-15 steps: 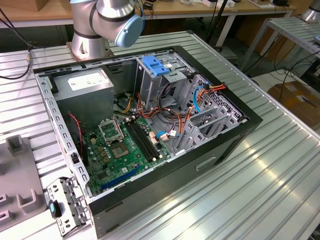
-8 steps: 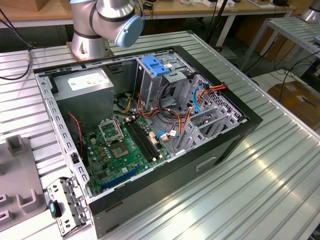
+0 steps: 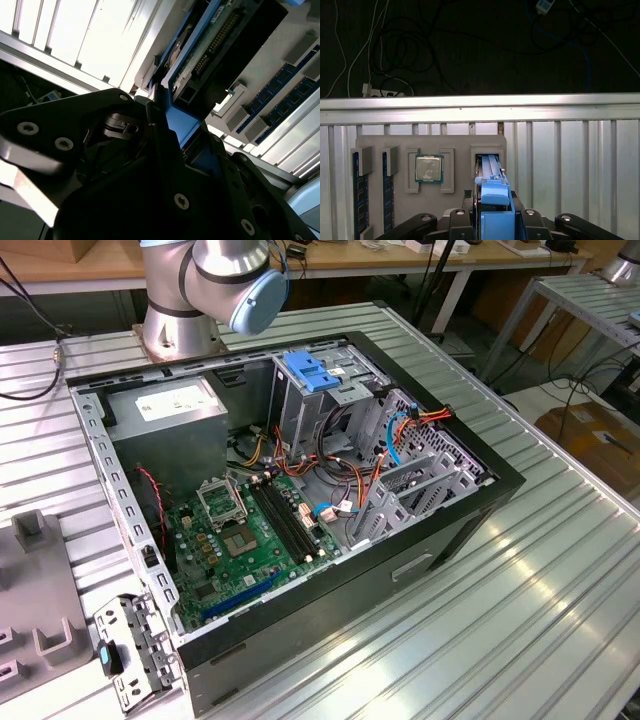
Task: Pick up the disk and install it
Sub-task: 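Pick up the disk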
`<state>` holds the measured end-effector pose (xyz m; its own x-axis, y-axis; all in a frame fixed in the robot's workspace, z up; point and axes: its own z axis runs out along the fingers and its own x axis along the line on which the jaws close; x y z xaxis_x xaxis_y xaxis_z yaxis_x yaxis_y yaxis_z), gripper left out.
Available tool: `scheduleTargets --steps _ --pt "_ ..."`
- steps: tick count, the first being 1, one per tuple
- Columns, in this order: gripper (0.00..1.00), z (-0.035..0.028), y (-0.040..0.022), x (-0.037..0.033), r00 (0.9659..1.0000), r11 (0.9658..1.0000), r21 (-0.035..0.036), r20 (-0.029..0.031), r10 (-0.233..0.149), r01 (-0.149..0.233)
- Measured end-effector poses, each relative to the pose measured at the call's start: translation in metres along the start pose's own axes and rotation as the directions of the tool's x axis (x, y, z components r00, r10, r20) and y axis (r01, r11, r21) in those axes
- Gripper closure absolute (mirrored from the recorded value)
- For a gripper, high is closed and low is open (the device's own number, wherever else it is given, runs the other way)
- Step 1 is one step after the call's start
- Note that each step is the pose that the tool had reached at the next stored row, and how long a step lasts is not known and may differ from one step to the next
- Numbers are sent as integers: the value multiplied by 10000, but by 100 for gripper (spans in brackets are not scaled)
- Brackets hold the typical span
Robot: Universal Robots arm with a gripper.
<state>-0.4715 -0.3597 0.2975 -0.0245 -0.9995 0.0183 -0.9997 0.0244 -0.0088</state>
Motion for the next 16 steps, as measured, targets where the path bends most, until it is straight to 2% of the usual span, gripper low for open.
scheduleTargets --steps 16 --pt "63 1 0 0 9999 9999 -2 -1 100 -100"
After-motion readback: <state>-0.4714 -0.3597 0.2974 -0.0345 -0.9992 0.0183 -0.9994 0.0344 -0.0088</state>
